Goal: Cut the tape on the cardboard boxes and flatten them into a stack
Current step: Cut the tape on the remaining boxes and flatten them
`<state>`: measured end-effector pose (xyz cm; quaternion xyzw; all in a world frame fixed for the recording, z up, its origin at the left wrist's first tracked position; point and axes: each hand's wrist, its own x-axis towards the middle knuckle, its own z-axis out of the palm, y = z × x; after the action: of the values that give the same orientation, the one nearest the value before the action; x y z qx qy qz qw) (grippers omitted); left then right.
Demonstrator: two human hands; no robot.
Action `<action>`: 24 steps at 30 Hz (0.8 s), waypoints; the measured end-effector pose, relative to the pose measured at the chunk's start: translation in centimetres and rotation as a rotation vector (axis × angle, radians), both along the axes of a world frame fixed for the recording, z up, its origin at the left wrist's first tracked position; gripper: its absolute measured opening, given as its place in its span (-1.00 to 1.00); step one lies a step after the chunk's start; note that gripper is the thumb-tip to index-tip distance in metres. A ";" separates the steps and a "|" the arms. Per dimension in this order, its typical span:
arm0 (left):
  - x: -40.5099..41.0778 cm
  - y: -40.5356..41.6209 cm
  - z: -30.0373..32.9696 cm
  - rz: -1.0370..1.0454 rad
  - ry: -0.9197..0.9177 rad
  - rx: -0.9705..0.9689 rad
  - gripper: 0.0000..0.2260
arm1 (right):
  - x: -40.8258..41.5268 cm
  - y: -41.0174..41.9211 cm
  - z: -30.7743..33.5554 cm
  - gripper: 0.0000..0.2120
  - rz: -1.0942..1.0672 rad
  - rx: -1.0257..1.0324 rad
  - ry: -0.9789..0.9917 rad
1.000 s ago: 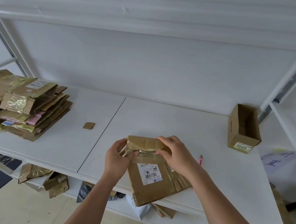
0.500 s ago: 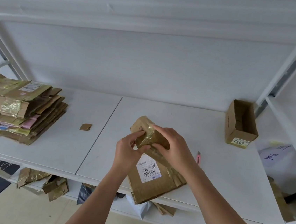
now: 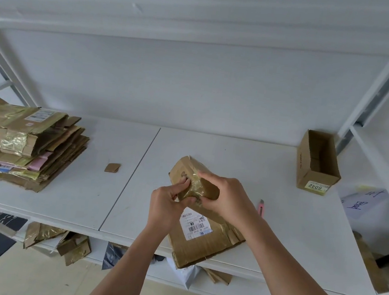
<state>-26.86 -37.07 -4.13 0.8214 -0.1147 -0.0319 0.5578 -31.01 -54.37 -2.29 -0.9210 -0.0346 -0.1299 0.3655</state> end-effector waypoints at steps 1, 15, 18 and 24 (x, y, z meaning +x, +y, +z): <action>0.0 0.0 -0.1 -0.001 0.003 -0.008 -0.56 | 0.0 -0.1 0.3 -0.37 0.011 0.007 0.029; 0.6 2.9 -1.6 0.055 0.093 0.011 -0.59 | -0.4 -0.5 0.3 -0.81 0.109 0.163 0.228; 0.6 3.3 -1.2 -0.021 0.039 0.090 -0.50 | -0.3 0.1 0.4 -0.82 0.072 0.229 0.225; 0.1 2.7 -0.4 -0.121 -0.059 0.224 -0.88 | 0.7 1.5 0.8 -0.74 0.142 0.169 0.326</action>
<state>-26.81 -34.36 -4.56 0.8706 -0.1762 -0.0537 0.4561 -30.30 -52.83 -1.44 -0.8912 -0.0288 0.0444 0.4506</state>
